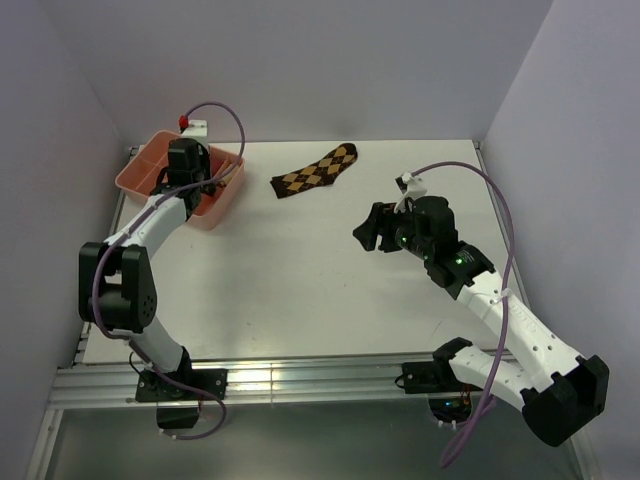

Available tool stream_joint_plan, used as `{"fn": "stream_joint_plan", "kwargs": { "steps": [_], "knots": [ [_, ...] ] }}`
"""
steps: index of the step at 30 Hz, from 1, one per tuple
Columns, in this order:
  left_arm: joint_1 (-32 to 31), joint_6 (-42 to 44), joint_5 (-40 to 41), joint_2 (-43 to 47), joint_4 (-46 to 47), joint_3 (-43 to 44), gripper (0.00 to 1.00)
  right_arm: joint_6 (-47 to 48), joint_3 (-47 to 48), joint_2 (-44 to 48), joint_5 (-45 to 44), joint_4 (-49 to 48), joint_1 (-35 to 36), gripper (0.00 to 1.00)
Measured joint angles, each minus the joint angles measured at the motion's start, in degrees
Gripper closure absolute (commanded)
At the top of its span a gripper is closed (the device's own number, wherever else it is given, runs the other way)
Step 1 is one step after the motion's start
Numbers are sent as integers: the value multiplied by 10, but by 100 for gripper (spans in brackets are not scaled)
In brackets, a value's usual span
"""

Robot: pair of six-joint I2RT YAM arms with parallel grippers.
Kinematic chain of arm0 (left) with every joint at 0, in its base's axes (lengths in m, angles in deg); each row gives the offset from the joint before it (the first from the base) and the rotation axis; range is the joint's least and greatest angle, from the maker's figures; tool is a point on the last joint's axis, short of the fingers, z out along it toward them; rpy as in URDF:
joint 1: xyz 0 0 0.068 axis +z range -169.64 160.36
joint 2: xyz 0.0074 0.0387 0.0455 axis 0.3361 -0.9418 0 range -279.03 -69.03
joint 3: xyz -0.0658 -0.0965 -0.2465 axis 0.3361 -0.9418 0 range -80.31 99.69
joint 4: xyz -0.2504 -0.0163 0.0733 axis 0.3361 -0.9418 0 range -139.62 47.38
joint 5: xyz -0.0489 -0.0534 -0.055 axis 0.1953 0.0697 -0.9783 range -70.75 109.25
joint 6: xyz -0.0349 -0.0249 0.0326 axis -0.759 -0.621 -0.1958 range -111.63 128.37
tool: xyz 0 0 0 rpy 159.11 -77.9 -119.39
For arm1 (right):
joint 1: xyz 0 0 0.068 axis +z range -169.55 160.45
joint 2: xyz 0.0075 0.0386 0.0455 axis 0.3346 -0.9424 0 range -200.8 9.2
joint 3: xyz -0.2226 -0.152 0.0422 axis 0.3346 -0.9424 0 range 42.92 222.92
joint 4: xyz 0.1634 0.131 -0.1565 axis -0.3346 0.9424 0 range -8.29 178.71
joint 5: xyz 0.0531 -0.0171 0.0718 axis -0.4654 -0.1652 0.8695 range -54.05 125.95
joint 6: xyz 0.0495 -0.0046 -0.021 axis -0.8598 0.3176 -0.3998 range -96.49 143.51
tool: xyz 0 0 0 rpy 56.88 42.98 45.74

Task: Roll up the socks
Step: Place the sock in the storage box.

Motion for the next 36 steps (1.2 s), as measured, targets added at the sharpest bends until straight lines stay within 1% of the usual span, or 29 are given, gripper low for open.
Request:
{"fn": "stream_joint_plan", "kwargs": {
  "steps": [5,8,17,24,36],
  "knots": [
    [14,69,-30,-9,52,-25,100,3,-2,0,-1,-1,0,29],
    [18,92,-47,-15,65,-37,100,4,-2,0,-1,0,0,29],
    [21,122,-103,-36,76,-52,100,4,-3,-3,0,0,0,30],
    [29,128,-129,-37,61,-54,100,4,-3,-6,-1,1,0,30],
    [38,135,-159,-65,-21,-37,100,5,-3,-9,-6,3,0,30]
  ]
}}
